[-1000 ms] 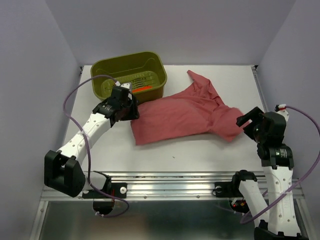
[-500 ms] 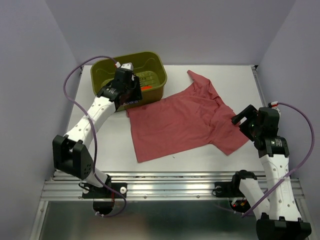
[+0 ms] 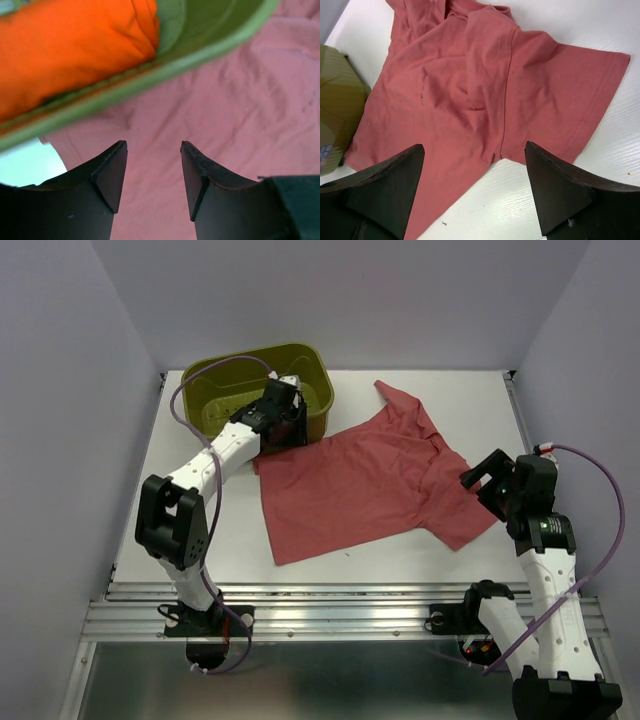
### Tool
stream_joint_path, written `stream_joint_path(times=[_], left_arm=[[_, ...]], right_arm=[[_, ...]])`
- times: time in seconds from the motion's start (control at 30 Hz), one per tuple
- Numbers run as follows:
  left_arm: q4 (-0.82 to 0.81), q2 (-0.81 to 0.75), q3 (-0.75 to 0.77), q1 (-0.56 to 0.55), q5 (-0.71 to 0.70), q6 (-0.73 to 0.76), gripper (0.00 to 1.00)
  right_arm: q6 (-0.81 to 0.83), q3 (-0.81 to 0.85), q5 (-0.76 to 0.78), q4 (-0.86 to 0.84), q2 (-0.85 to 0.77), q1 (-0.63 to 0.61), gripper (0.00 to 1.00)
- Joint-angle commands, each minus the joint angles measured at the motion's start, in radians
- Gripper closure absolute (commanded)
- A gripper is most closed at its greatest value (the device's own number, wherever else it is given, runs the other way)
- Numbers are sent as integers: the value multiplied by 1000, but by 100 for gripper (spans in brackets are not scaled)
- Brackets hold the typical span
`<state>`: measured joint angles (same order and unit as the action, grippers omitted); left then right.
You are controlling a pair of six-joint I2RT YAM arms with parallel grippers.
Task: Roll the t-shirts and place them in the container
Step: Move the bin to the corner of the board.
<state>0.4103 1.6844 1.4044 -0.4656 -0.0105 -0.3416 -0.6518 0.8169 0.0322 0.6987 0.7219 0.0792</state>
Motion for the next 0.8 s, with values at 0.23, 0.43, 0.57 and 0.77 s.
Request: stream_joint_path(times=[0.23,0.43,0.57,0.77], left_arm=[[41,199,231,119,-135,67,41],[87,259,321,191,-163,82,41],[99,297,369,232,-169,93,41],[130,345,438,272,-190,116,41]], right_arm=[[7,-4,-17,-53,-7,5,13],[11,-13,-18,-57,1,5,12],[14,-16,-18,-62,7,5,12],[14,-21,-2,-65,11,5,9]])
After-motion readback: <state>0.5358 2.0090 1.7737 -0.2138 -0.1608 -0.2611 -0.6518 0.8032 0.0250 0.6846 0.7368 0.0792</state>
